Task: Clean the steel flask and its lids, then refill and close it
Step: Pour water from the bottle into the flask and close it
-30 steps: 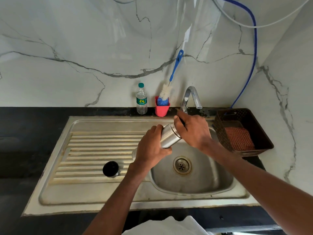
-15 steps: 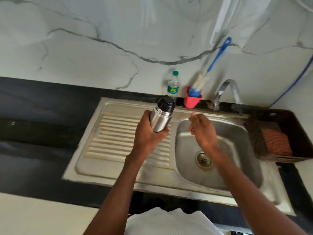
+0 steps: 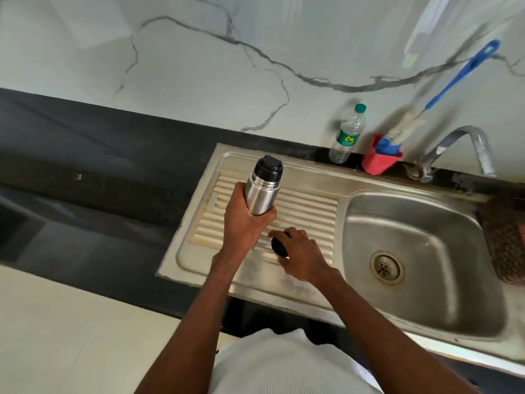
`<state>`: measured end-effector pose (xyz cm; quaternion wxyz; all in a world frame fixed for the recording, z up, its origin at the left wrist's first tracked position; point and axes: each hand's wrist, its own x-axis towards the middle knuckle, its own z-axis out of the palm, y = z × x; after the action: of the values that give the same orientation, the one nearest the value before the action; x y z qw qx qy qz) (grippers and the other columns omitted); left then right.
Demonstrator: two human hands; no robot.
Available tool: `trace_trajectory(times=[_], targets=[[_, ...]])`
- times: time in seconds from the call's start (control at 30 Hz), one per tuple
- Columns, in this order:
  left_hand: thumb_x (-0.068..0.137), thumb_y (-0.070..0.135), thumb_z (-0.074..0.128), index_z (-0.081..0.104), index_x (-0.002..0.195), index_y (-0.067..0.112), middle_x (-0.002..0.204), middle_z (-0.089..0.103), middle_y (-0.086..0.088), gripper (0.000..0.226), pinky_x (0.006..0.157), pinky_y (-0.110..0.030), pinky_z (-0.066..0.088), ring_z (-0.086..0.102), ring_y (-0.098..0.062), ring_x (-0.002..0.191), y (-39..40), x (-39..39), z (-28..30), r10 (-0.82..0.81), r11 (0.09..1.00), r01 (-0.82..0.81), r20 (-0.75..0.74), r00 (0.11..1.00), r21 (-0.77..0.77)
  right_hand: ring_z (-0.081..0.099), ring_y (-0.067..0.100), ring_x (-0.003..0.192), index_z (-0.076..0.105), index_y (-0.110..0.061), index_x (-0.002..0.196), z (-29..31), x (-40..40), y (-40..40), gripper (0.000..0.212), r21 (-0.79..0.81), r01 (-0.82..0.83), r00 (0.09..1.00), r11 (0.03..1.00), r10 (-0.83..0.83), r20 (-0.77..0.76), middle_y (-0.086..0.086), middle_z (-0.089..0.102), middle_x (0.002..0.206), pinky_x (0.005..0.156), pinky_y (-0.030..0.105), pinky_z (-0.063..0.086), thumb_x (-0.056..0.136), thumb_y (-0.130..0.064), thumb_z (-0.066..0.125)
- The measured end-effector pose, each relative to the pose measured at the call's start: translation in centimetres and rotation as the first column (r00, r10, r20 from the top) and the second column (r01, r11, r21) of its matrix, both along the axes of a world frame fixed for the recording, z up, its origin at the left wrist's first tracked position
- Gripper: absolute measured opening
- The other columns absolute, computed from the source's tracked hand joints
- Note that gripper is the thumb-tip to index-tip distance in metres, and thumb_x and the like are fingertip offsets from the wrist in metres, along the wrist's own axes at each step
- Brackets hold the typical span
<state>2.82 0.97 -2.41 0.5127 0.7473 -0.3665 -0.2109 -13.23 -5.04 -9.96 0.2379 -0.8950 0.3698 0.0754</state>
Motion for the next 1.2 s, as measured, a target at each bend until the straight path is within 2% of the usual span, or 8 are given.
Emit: trace_trajectory(times=[0.1,0.2,0.47,0.6,0.73,0.83,0.97,1.2], targets=[[0.071,0.025,0.095,0.054,0.11,0.026,0.096,0.068,0.011,0.057,0.065,-0.018,0.054,0.067,-0.003,0.08,-0.2,0.3,-0.7,-0.026,1.0,0.026,-0.008,1.0,0.004,0.061,0.022,0.107,0.052,-0.034,0.126,0.5,-0.7,-0.2,0.054,0.123,0.26,0.94,0.958,-0.281,0.195,-0.004,0.062,0.115,0.085,0.037,0.054,0.079,-0.037,0.079],[0.071,0.027,0.095,0.055,0.111,0.026,0.096,0.068,0.01,0.057,0.067,-0.025,0.056,0.067,-0.006,0.081,-0.9,-0.1,-1.3,-0.052,0.999,0.052,-0.005,0.999,0.016,0.067,0.002,0.077,0.054,-0.015,0.114,3.1,-2.5,-1.2,0.056,0.477,0.539,0.568,0.695,-0.717,0.403,-0.003,0.065,0.094,0.065,0.019,0.052,0.075,-0.025,0.093],[0.071,0.021,0.094,0.055,0.108,0.024,0.094,0.068,0.008,0.054,0.066,-0.024,0.055,0.066,-0.007,0.078,-3.8,-4.8,-1.0,-0.14,0.99,0.14,-0.03,0.99,-0.016,0.073,0.026,0.102,0.051,-0.012,0.141,9.1,-11.6,-5.2,0.074,0.92,0.183,-0.057,0.345,-0.931,0.361,0.014,0.071,0.118,0.098,0.046,0.055,0.076,-0.015,0.086],[0.071,0.021,0.094,0.056,0.106,0.022,0.091,0.069,0.008,0.051,0.065,-0.025,0.055,0.066,-0.008,0.076,-4.9,-8.2,-0.5,-0.176,0.984,0.175,-0.033,0.984,-0.028,0.064,0.01,0.11,0.065,-0.018,0.132,14.0,-15.4,-6.3,0.064,0.413,0.618,0.183,0.669,-0.634,0.752,0.007,0.067,0.125,0.099,0.032,0.054,0.075,-0.031,0.092],[0.07,0.021,0.094,0.054,0.103,0.021,0.088,0.068,0.006,0.051,0.062,-0.025,0.052,0.064,-0.009,0.073,-6.0,-11.7,0.0,-0.195,0.98,0.195,-0.021,0.981,-0.037,0.053,0.01,0.106,0.061,-0.009,0.127,15.4,-18.1,-6.9,0.054,-0.124,0.777,0.392,0.617,-0.32,0.863,0.008,0.053,0.119,0.096,0.023,0.046,0.083,-0.028,0.088],[0.07,0.023,0.094,0.054,0.103,0.023,0.088,0.068,0.006,0.051,0.061,-0.025,0.052,0.064,-0.008,0.073,-6.4,-14.0,0.1,-0.217,0.975,0.217,-0.002,0.976,-0.038,0.053,0.002,0.097,0.062,-0.014,0.128,13.7,-19.3,-7.5,0.06,-0.019,0.763,0.456,0.646,-0.517,0.724,-0.004,0.049,0.117,0.091,0.033,0.054,0.077,-0.032,0.09],[0.07,0.025,0.093,0.053,0.101,0.025,0.087,0.067,0.008,0.051,0.061,-0.028,0.053,0.064,-0.008,0.072,-6.7,-16.1,0.3,-0.228,0.973,0.229,0.031,0.973,-0.017,0.047,-0.01,0.103,0.054,-0.01,0.131,13.8,-20.9,-8.1,0.056,-0.138,0.734,0.488,0.665,-0.376,0.788,0.004,0.046,0.127,0.085,0.012,0.044,0.087,-0.03,0.083],[0.071,0.024,0.093,0.053,0.102,0.026,0.088,0.067,0.008,0.051,0.061,-0.026,0.053,0.064,-0.008,0.073,-7.1,-18.3,1.0,-0.222,0.975,0.223,0.061,0.973,-0.002,0.058,0.019,0.105,0.05,-0.015,0.133,12.9,-22.3,-9.9,0.059,-0.084,0.713,0.556,0.696,-0.488,0.673,0.003,0.045,0.13,0.076,0.034,0.051,0.088,-0.039,0.081]])
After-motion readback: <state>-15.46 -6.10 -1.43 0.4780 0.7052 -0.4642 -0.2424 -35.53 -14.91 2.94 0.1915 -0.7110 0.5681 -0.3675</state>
